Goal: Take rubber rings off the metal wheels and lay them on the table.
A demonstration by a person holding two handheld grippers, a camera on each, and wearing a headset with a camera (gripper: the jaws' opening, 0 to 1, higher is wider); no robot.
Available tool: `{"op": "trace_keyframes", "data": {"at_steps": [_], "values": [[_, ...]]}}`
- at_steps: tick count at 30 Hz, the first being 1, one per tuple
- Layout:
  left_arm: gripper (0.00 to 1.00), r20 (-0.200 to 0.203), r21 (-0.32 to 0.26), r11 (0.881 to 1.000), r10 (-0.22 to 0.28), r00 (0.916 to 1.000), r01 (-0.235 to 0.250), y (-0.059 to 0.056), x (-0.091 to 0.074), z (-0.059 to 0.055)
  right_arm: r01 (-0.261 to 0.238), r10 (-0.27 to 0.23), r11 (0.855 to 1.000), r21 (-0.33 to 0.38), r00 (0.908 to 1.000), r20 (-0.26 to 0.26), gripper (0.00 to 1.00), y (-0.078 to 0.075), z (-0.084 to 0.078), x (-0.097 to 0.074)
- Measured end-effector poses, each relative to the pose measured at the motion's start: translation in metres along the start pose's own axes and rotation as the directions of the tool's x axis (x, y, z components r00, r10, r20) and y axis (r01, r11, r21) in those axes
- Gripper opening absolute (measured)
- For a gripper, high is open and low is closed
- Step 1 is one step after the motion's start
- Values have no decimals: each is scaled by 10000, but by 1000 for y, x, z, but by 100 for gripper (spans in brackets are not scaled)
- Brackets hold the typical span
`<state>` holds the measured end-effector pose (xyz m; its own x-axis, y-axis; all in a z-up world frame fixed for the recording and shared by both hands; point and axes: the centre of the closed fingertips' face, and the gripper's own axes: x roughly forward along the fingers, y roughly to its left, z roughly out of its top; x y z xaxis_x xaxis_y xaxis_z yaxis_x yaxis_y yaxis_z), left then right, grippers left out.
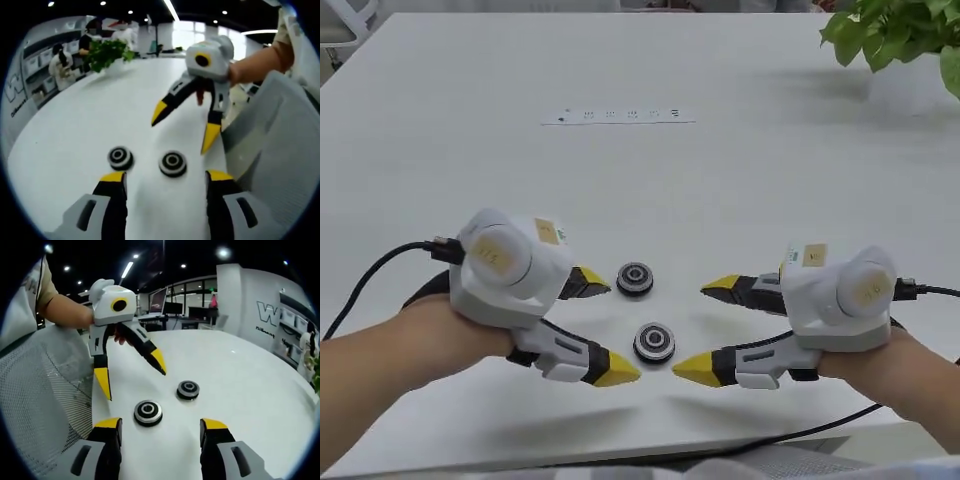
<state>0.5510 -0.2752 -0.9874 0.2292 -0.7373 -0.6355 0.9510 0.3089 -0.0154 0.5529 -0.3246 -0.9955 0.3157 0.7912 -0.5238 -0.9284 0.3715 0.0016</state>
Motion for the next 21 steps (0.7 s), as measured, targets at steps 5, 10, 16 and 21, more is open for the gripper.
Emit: {"op": "trace_keyframes", "data": {"at_steps": [5,10,16,21], "values": [[58,64,-20,10000,-56,10000,56,-1,2,1,-133,133,9999,-101,9999,-16,56,3,-1,3],[52,66,8,9999,-114,9999,114,-3,6,0,-212,213,9997,-124,9998,61,53,5,-1,5],[41,192,85,9996,-279,9994,278,-9,11,3,-337,337,9994,-128,9994,40,49,6,-1,6],[37,262,-4,9994,-338,9991,338,-11,14,5,-462,462,9988,-162,9989,-14,44,10,-3,7]]}}
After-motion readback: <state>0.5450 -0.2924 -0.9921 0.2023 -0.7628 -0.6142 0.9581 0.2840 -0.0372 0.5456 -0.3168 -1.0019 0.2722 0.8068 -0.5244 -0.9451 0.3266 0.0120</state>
